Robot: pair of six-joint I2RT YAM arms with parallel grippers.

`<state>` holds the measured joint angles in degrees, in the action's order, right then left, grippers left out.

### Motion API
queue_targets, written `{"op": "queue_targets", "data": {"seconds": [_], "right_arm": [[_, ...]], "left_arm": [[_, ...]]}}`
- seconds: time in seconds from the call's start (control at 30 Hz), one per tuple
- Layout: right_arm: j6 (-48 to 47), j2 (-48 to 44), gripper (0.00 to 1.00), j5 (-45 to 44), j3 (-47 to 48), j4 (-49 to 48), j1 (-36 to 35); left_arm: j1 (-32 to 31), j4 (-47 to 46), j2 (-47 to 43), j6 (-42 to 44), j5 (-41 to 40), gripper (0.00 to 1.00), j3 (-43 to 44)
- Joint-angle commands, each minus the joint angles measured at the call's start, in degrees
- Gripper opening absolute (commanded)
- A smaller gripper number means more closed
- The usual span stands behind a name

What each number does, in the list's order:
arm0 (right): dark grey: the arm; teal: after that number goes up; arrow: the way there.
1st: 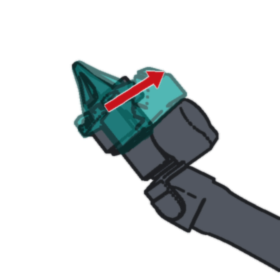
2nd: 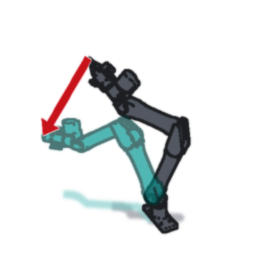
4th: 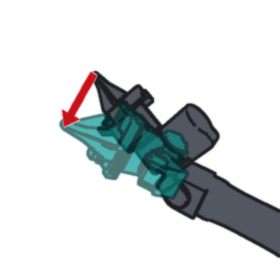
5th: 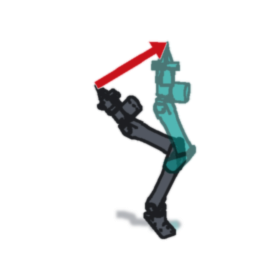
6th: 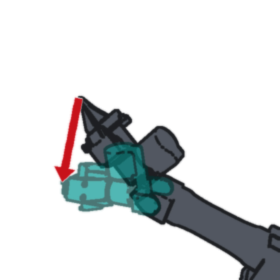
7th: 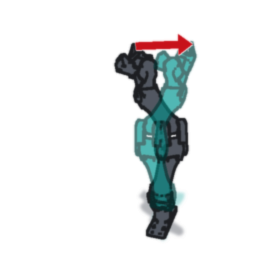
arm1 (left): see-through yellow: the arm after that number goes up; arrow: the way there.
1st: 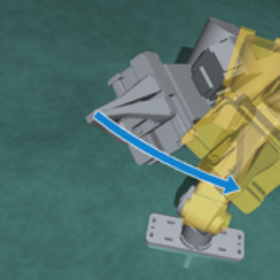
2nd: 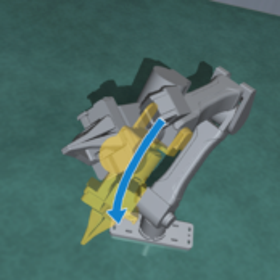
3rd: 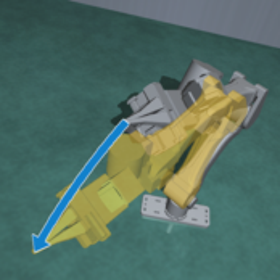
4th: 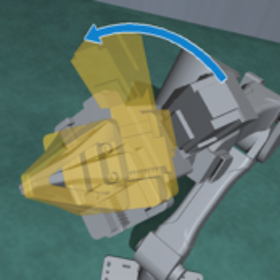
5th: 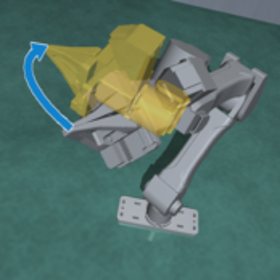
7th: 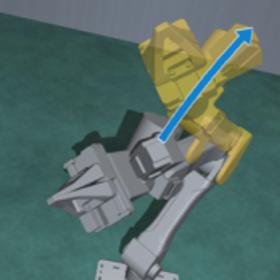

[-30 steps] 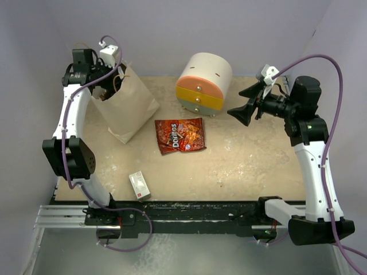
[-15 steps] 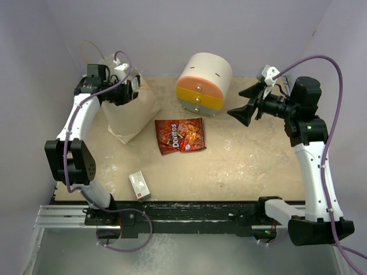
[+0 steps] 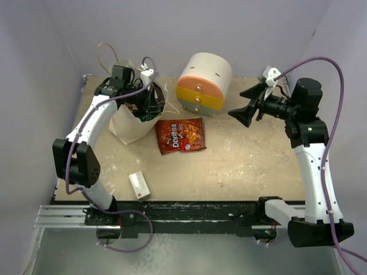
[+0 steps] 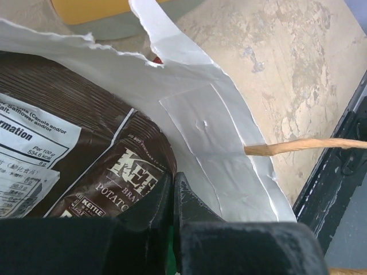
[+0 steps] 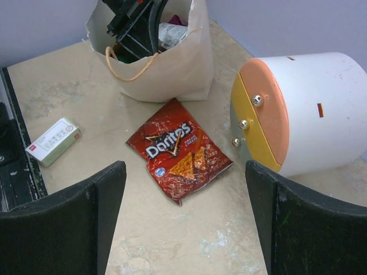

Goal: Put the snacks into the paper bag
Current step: Place the snack in the paper bag.

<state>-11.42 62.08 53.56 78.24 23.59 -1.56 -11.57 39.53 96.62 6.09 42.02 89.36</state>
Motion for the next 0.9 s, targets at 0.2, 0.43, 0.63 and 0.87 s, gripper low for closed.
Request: {"op": "queue_targets", "data": {"seconds": [0.2, 0.43, 0.63, 0.87], "right_arm": [[0.47, 0.50, 0.87, 0.30, -0.65, -3.02, 0.29], [-3.70, 7.78, 0.86, -2.56, -0.71, -3.81, -0.08], [-5.24, 13.40, 0.86, -6.13, -1.91, -6.15, -2.26], [-4.25, 19.52, 0.86, -11.81, -3.88, -10.97, -8.17]], "left_arm": [[-0.95, 1.89, -0.96, 2.60, -4.95, 0.09, 6.98], [-0.08, 1.31, -1.45, 3.85, -11.88, 0.14, 9.59], [4.82, -0.40, -2.43, 2.43, -12.48, 0.18, 10.15], [8.71, -1.03, -3.36, 2.43, -9.51, 0.30, 11.17]]}}
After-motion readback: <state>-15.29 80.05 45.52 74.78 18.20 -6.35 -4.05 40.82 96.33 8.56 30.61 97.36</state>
